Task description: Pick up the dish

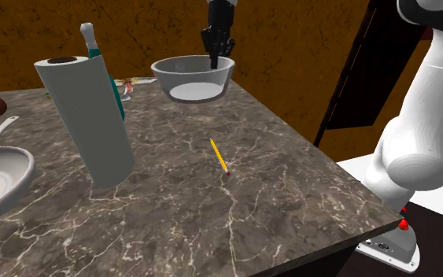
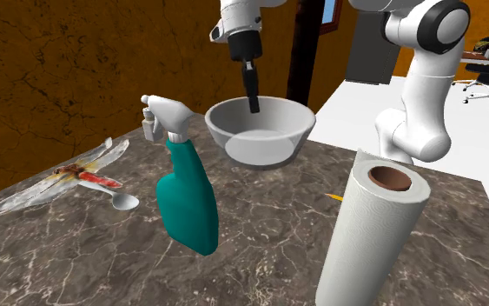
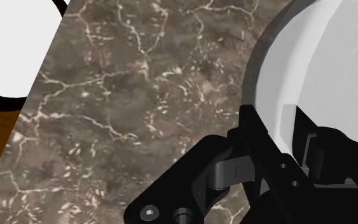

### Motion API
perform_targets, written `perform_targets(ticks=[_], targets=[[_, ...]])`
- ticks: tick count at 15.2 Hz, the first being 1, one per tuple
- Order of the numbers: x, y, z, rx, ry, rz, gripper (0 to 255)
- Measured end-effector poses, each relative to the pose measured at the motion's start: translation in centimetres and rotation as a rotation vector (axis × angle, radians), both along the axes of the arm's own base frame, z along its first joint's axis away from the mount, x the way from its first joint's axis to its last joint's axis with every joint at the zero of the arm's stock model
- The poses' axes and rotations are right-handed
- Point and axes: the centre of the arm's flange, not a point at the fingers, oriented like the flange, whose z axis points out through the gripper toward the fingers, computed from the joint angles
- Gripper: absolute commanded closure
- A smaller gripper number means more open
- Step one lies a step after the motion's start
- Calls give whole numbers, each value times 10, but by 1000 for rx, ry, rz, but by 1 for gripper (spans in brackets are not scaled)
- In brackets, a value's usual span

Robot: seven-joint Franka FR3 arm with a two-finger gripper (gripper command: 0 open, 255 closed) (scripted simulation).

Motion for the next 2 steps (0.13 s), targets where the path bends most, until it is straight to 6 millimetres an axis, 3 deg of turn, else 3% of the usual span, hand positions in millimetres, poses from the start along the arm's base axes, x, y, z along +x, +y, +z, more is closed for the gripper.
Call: perform_targets(ticks=[2], targets=[[0, 0, 9, 0, 0, 0, 255]])
